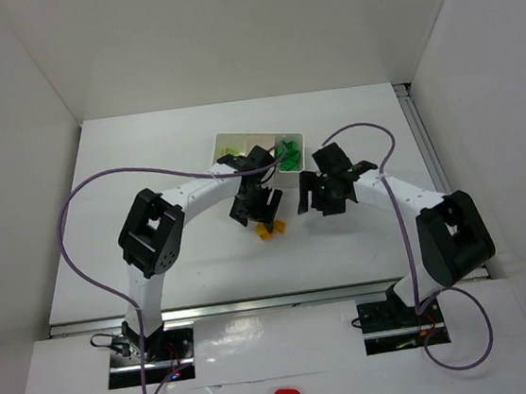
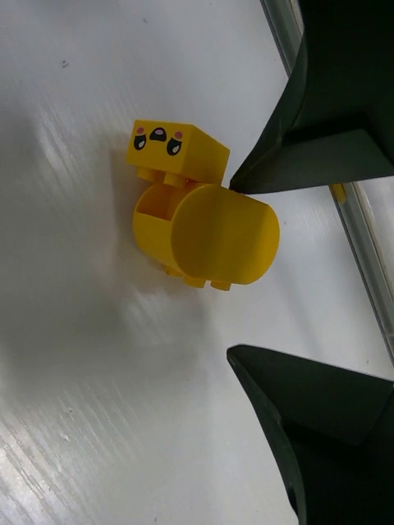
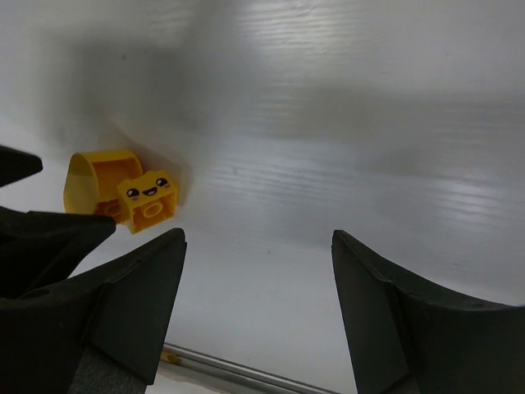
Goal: Sort the legos into containers by color
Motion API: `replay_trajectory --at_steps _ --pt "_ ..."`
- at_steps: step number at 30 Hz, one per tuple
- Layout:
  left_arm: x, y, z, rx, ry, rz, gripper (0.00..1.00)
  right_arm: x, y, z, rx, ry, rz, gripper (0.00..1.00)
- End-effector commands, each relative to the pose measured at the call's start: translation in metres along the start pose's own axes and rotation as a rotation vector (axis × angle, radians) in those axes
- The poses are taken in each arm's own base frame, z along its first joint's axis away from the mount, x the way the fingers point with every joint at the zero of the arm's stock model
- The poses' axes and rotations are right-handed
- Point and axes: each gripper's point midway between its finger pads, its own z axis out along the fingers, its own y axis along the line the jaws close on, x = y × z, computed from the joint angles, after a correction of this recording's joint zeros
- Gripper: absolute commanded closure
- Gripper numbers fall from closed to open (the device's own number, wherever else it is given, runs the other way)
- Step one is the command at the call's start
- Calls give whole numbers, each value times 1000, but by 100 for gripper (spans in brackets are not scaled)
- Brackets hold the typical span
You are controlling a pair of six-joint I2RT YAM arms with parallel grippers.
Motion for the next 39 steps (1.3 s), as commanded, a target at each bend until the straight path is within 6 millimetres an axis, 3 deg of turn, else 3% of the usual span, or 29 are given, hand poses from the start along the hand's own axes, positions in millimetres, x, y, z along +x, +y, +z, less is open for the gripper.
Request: replay_trajectory --at_steps 1,8,12,13,16,18,22,27,31,34,39 --pt "3 4 8 -11 5 -25 19 15 29 10 -98 41 -88 21" --pt "8 3 16 42 21 -43 33 22 65 27 -176 82 -173 21" --pt "8 -4 16 85 23 -41 57 22 82 33 -265 86 -152 21" --pt "7 -7 12 97 16 -40 68 25 85 35 -298 83 -144 21" --pt "1 -5 7 125 0 -57 90 33 100 34 -403 106 -115 21" --pt "1 -6 7 134 3 -57 99 37 100 35 -420 109 -100 21" --pt "5 -7 8 142 14 -49 100 37 100 35 -420 109 -100 21" --pt "3 -13 -1 181 -5 -33 100 42 66 54 -249 108 -1 27" --pt "0 -12 -8 193 -24 -29 100 32 43 58 -165 70 73 31" --pt "1 -14 -9 204 -20 -28 100 34 36 62 -131 72 76 32" --pt "1 -20 -14 236 -22 -16 100 31 41 61 -172 67 80 33"
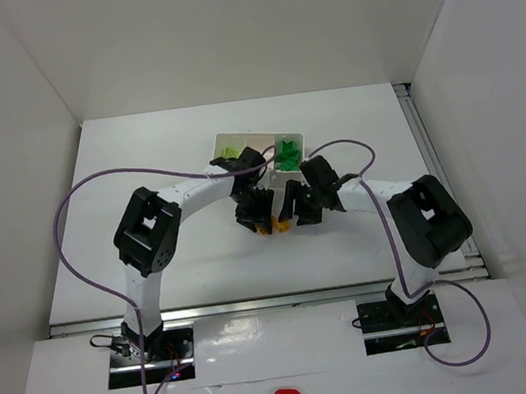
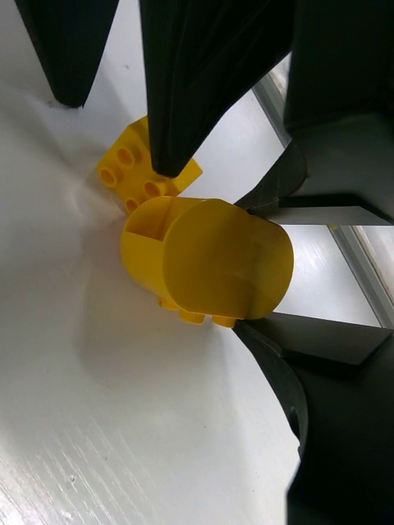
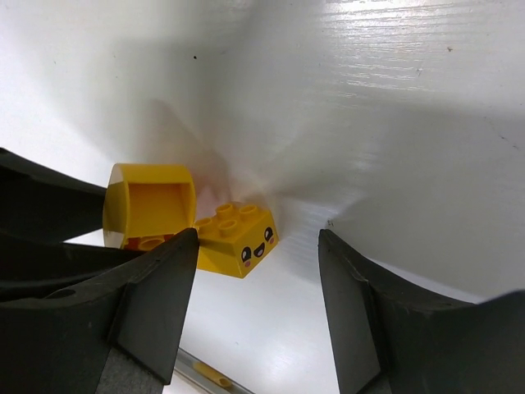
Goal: Sort the legos into containers by color
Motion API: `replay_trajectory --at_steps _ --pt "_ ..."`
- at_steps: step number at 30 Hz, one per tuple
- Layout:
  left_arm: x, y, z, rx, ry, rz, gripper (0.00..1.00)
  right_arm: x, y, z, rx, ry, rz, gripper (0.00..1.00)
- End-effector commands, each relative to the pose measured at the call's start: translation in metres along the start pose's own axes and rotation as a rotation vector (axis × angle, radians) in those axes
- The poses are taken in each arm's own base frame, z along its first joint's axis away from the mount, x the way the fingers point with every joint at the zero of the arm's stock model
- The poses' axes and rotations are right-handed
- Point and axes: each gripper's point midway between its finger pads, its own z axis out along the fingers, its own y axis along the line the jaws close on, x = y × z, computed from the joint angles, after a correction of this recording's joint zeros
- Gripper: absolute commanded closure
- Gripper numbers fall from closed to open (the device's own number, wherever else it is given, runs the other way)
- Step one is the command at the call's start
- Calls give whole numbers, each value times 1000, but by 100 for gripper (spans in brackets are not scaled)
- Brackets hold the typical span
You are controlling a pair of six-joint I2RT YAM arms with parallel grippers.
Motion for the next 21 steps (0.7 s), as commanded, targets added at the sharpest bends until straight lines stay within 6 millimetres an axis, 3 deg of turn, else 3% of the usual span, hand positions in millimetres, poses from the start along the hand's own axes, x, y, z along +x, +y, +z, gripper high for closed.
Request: replay_trajectory --at_steps 1,6,10,11,14,17,18,20,21 --pt "-6 -13 -21 62 -46 44 100 -1 -11 4 36 -17 9 33" --pt "-12 -4 -31 26 -66 27 100 -6 -6 -1 24 -30 -19 33" --pt "-26 3 -51 -3 -102 30 100 -16 -6 -14 58 -62 -52 32" --pt "-40 5 -67 -11 -149 33 100 -21 -2 -23 57 -91 -65 32" --pt "-58 12 -90 -12 -197 7 100 -41 -6 -44 126 -194 -69 27" --pt "-90 13 -119 -5 -279 -3 100 -59 -18 -71 214 -298 -57 23" --pt "-108 4 -135 10 -341 7 100 -62 -18 -79 224 -323 -57 23" --pt "-128 12 -137 10 -371 -26 100 -68 -29 -88 268 -357 -39 23" --pt "-143 5 -148 23 -418 -25 100 -67 -29 -91 270 -355 -39 23"
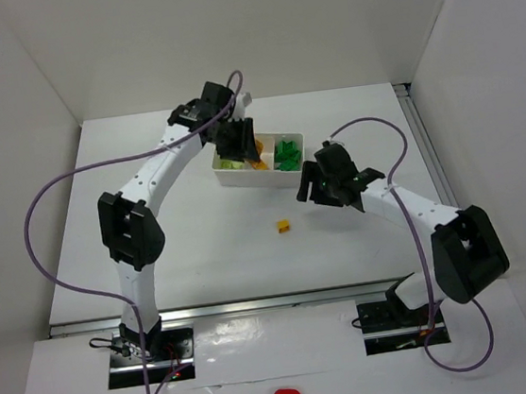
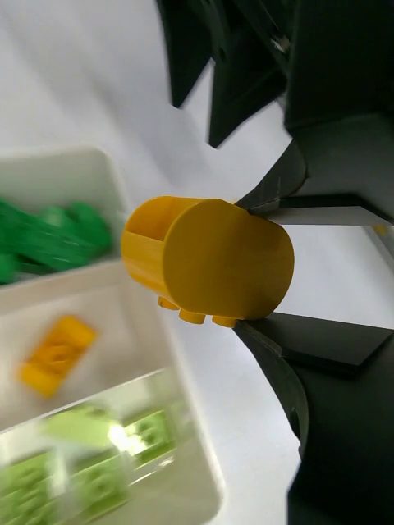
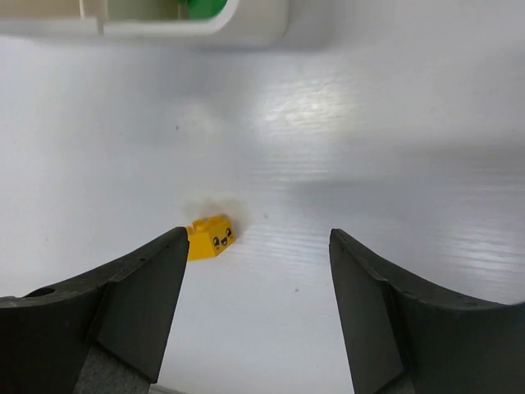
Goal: Sort the legos into containers by color
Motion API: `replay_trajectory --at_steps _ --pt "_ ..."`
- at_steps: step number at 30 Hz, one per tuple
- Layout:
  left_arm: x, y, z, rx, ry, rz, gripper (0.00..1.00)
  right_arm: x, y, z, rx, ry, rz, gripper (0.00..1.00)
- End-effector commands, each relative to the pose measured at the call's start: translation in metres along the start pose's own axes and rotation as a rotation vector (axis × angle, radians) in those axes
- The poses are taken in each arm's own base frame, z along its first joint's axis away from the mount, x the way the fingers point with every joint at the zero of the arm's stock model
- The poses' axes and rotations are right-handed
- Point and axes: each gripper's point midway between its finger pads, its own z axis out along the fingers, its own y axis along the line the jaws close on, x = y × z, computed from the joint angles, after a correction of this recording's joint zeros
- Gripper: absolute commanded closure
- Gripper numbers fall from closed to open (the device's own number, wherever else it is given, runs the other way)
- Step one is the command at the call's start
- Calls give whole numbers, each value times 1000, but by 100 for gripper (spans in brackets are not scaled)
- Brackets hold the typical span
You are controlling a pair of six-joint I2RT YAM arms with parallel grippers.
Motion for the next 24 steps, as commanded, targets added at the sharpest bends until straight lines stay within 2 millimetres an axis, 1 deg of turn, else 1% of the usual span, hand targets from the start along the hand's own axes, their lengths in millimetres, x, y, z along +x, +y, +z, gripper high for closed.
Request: replay_trajectory --at_steps 1,2,3,4,5,6,7,8,9,10,11,12,13,15,16,17,18,19,20,21,23,24 --pt "-36 -7 -6 15 -77 -18 100 -23 -24 -14 116 -77 11 23" --pt "-43 1 10 9 -74 -38 100 -24 -25 -14 125 -83 11 23" --pt "-50 -2 14 21 -82 -48 100 -23 -30 -15 138 -75 16 23" --pt "-72 -10 6 40 -144 -39 100 -24 -29 -16 138 -75 16 23" --pt "-82 -7 8 42 -169 -40 100 -24 -29 -16 138 -75 16 22" --pt "-85 -6 20 52 -164 -53 100 -22 -30 -16 144 -66 15 22" --pt "-95 -10 17 63 -195 -61 100 -20 -32 -17 150 -58 14 22" --pt "-99 -8 22 58 -210 -58 98 -20 -32 -17 150 -58 14 22" --pt "-102 -9 22 62 -219 -64 87 -24 -32 -20 154 -75 15 22" --pt "-104 -10 21 65 -228 -62 79 -22 -34 -20 161 -67 14 22" --pt "-101 -8 24 62 -219 -64 70 -23 -33 -23 155 -74 15 22" --pt "-105 -4 23 61 -230 -78 56 -22 -36 -23 168 -72 14 22" --pt "-102 -3 25 58 -221 -81 38 -22 -36 -23 168 -72 14 22" --pt "-99 -1 28 54 -211 -84 29 -23 -37 -23 166 -70 21 22" --pt "-101 -2 28 56 -219 -72 28 -23 -37 -23 166 -69 11 22" --pt "-101 -2 25 56 -221 -72 28 -23 -34 -22 152 -58 2 22" --pt "-103 -5 19 60 -232 -68 28 -18 -27 -22 134 -47 -12 22" --pt "-101 -3 21 57 -224 -71 28 -16 -24 -18 133 -32 -56 22" --pt "-100 -4 17 58 -227 -70 28 -18 -16 -18 118 -33 -80 22" --pt "-102 -7 11 62 -238 -67 28 -10 -4 -17 95 -19 -126 22" --pt "-99 -7 8 60 -232 -68 28 -2 10 -12 72 0 -195 21" --pt "-101 -10 -1 65 -249 -63 28 2 26 -12 38 0 -242 19"
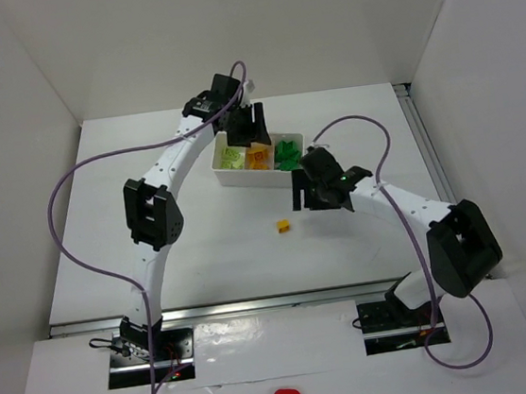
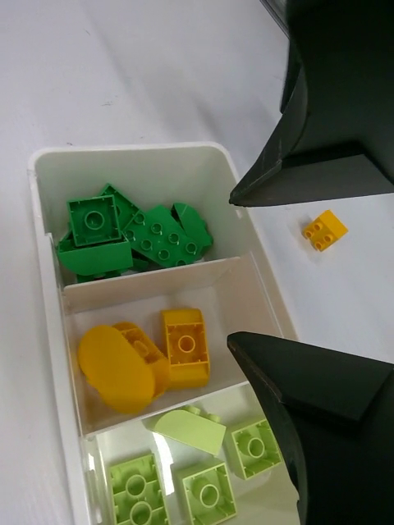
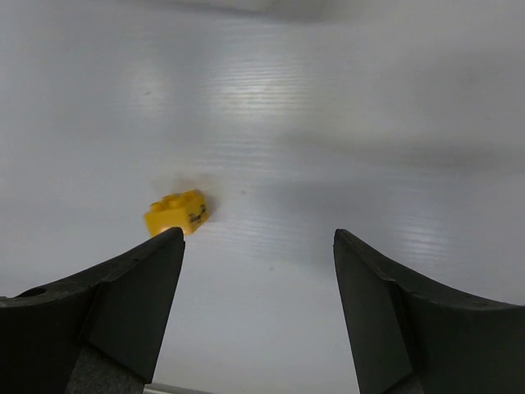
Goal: Sort the legos into containers by color
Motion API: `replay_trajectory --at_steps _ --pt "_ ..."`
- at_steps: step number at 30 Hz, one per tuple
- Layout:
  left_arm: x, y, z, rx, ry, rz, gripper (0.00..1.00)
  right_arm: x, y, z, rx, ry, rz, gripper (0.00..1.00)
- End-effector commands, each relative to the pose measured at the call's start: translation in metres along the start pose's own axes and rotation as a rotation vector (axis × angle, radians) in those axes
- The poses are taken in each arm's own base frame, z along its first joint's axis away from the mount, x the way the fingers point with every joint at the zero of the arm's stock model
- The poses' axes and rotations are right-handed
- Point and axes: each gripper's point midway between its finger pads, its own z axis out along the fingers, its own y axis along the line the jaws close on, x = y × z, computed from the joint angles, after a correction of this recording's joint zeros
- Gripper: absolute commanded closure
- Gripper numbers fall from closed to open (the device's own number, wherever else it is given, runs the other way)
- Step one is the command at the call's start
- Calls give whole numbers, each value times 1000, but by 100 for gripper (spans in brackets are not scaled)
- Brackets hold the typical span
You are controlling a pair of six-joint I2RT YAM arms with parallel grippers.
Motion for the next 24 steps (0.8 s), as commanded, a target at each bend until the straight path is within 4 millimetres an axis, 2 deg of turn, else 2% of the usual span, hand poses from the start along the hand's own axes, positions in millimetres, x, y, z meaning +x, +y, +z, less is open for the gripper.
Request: replay_trajectory --at_steps 1,3,4,5,6,7,8,10,11,12,13,14,18,19,22,24 --pt "-27 -23 -47 46 -107 27 28 -4 45 -6 -88 -21 -142 19" --pt "-27 -25 -55 48 -113 29 28 6 67 -3 -119 -6 -203 17" --pt "-33 -21 -64 36 -136 25 28 6 68 1 -98 -14 -215 17" --pt "-37 -26 -78 44 -158 31 28 9 73 9 -92 5 -218 17" --pt "-39 -20 -84 25 -171 23 28 10 74 13 -86 14 -220 16" --pt "-42 -24 -93 32 -188 17 28 14 78 17 -85 26 -231 16" --pt "-48 -15 -107 16 -216 5 28 25 77 26 -69 56 -247 16" --pt "-51 -15 -120 16 -235 4 28 25 83 33 -73 69 -240 16" --pt "-53 -7 -124 5 -241 -8 28 32 79 42 -53 95 -248 16" --pt "-55 -2 -135 -1 -257 -15 28 32 81 45 -52 97 -234 16" --pt "-56 -5 -140 2 -267 -12 28 37 83 46 -50 107 -244 19" --pt "-56 1 -143 -7 -268 -21 28 37 83 46 -50 107 -234 22" --pt "-52 11 -146 -17 -260 -27 28 42 85 48 -48 117 -244 50" --pt "-52 11 -146 -17 -259 -27 28 39 87 47 -54 110 -242 62" --pt "-49 14 -142 -23 -243 -32 28 30 89 41 -46 98 -241 72" --pt "-48 13 -142 -15 -240 -32 28 15 91 31 -36 55 -234 72"
